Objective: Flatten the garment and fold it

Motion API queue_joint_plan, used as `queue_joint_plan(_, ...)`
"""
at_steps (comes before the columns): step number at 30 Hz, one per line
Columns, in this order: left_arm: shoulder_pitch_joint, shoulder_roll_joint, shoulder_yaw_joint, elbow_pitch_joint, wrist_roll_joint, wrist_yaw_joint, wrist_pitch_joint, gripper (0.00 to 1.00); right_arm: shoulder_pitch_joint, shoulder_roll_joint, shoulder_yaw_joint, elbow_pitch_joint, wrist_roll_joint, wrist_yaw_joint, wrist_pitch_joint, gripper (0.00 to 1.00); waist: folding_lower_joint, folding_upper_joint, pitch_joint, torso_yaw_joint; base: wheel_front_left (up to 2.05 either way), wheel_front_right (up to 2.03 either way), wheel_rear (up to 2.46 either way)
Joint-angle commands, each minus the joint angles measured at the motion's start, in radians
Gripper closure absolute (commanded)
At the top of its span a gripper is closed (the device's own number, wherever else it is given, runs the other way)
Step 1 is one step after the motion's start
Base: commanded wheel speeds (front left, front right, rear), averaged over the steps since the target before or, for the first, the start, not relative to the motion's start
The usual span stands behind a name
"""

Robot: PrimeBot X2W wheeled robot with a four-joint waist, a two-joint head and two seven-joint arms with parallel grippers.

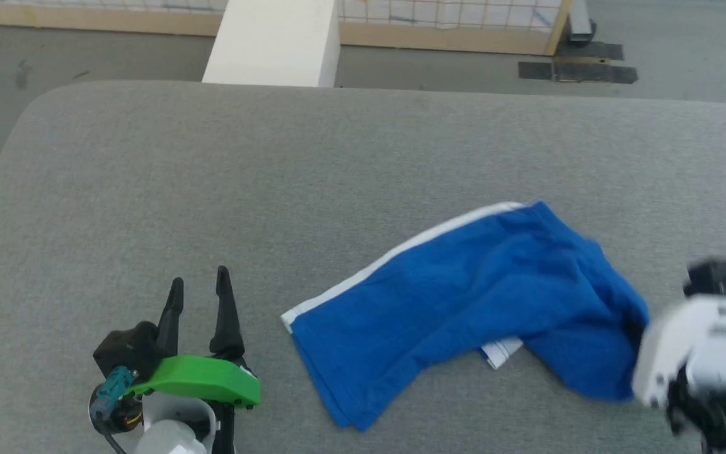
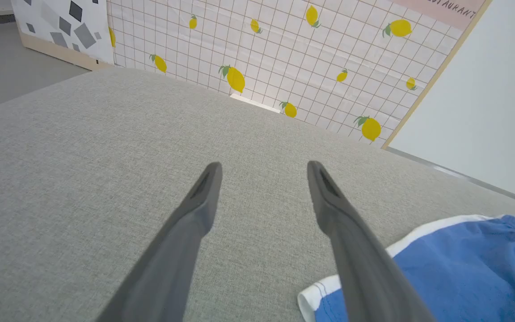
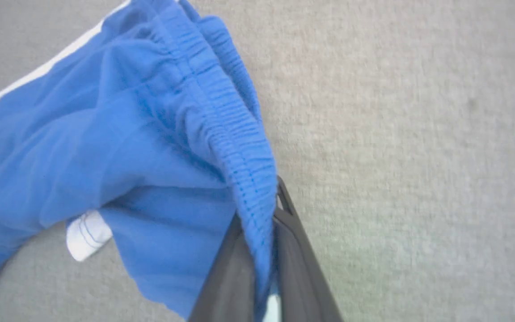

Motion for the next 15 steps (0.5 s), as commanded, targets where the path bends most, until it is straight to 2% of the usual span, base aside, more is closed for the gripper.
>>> queue_joint_plan(1,0.006,-0.002,0.0,0.005,0.004,-0.006,-0.005,0.0,0.07,0.024,-0.027,-0.038,0.005,-0.002,0.014,1.0,0.0,0.0,-0.024,-0.03,0.0,0.0,0.0)
queue_joint_plan(5,0.014,0.0,0.001,0.015,-0.002,-0.006,-0.003,0.0,0.233,0.078,-0.067,-0.139,0.026,-0.002,0.085,1.0,0.0,0.0,-0.033,-0.064,0.0,0.0,0.0)
queue_joint_plan(8,0.02,0.004,0.0,0.022,-0.006,-0.005,0.004,0.0,0.289,0.089,-0.064,-0.169,0.057,-0.002,0.092,1.0,0.0,0.0,-0.039,-0.091,0.0,0.0,0.0)
queue_joint_plan(9,0.022,0.005,0.0,0.024,-0.007,-0.005,0.008,0.0,0.292,0.09,-0.063,-0.169,0.08,-0.002,0.079,0.74,0.0,0.0,-0.042,-0.099,0.0,0.0,0.0)
queue_joint_plan(10,0.025,0.007,0.001,0.027,-0.009,-0.003,0.014,0.0,0.293,0.091,-0.058,-0.166,0.109,-0.002,0.058,0.29,0.0,0.0,-0.044,-0.109,0.0,0.0,0.0)
queue_joint_plan(11,0.026,0.009,0.0,0.028,-0.01,-0.002,0.019,0.0,0.29,0.091,-0.058,-0.165,0.127,-0.002,0.034,0.0,0.0,0.0,-0.046,-0.114,0.0,0.0,0.0)
queue_joint_plan(15,0.014,0.022,-0.009,0.023,-0.013,0.005,0.078,0.0,0.254,0.091,-0.107,-0.178,0.149,-0.002,-0.105,0.0,0.0,0.0,-0.049,-0.137,0.0,0.0,0.0)
